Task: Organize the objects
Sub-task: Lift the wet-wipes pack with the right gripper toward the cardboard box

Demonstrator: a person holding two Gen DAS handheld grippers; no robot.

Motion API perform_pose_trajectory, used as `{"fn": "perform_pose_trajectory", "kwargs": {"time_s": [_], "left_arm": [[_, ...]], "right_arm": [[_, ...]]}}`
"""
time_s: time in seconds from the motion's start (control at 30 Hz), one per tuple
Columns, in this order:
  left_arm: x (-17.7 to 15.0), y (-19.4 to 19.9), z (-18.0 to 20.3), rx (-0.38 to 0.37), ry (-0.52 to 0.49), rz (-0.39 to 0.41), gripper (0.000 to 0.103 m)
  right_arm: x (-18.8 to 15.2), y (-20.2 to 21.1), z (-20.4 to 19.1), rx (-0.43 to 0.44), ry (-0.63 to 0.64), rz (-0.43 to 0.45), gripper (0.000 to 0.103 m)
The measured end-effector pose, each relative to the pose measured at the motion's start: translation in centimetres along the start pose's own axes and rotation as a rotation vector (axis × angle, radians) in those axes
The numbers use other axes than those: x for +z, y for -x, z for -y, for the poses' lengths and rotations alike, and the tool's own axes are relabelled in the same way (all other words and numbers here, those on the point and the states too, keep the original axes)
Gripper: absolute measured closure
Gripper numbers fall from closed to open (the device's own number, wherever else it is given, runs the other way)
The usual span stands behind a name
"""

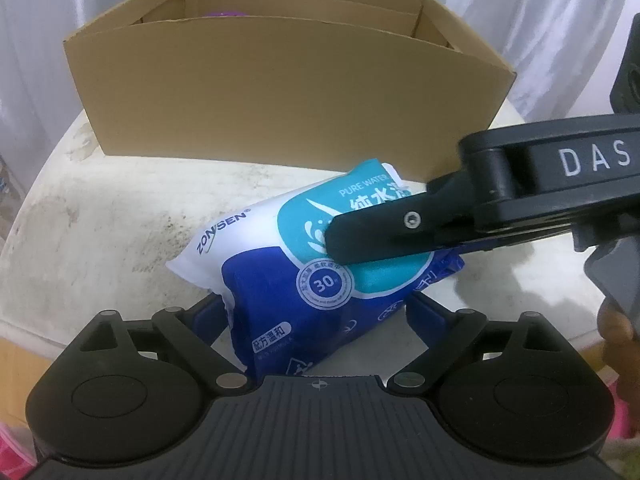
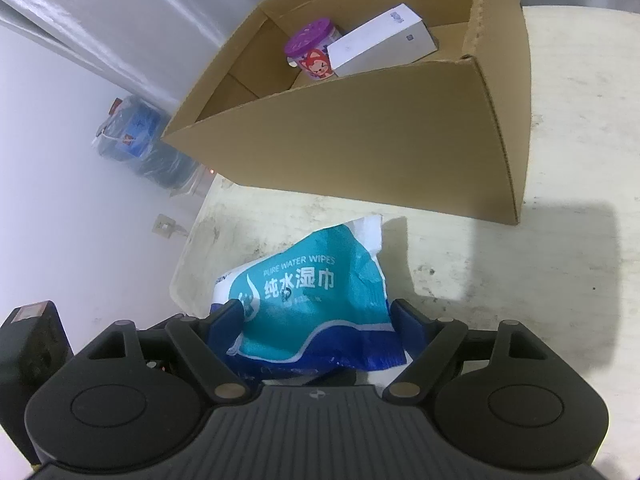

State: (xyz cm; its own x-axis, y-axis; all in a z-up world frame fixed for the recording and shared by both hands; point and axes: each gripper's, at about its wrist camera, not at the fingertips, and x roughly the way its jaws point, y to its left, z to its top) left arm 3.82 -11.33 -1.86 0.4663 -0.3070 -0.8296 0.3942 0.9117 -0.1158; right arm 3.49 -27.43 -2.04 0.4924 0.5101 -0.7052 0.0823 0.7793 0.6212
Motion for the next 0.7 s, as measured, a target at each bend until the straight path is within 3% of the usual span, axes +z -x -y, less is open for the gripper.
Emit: {"fn": "perform_pose_trajectory", "kwargs": {"time_s": [0.7], "left_arm": [[-0.3, -0.2, -0.4, -0.003, 0.019, 0.003, 0.012]], "right_arm": [[-0.1, -0.8, -0.4, 0.043, 0.02, -0.022, 0.022]]}}
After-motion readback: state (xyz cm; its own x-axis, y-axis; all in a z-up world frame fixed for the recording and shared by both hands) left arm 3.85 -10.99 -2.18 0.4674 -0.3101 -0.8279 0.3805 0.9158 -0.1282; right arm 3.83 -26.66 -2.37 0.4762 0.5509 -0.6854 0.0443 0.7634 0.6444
